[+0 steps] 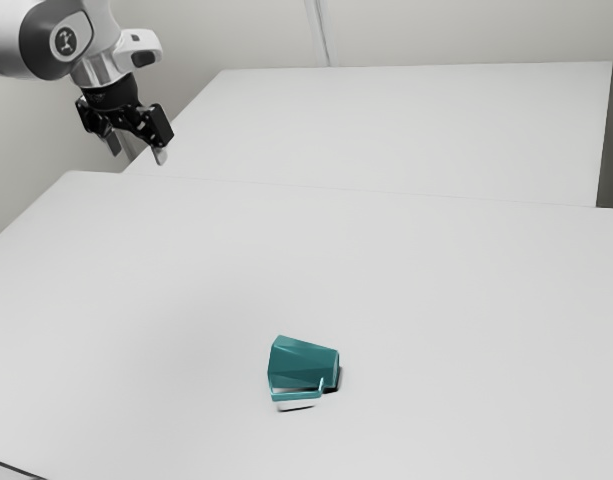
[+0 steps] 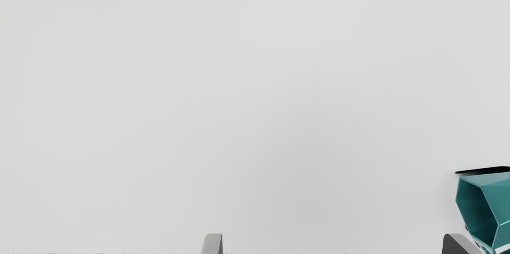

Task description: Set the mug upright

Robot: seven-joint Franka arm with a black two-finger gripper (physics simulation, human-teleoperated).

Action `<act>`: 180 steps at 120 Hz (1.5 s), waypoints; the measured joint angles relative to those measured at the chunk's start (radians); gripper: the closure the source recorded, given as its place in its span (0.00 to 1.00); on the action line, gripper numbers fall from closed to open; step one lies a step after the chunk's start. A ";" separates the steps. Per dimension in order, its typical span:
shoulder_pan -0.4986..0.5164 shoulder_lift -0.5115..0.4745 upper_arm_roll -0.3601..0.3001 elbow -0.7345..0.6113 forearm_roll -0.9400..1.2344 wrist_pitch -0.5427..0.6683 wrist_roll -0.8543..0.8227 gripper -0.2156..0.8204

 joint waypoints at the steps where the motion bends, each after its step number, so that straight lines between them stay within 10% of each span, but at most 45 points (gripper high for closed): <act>1: 0.000 -0.001 0.000 -0.001 0.000 0.000 -0.001 0.21; 40: 0.027 -0.075 -0.052 -0.119 -0.019 0.016 -0.030 0.21; 86: 0.093 -0.223 -0.049 -0.608 -0.434 0.116 -0.027 0.21; 180: 0.056 0.001 -0.057 -0.819 -1.057 0.432 0.383 0.21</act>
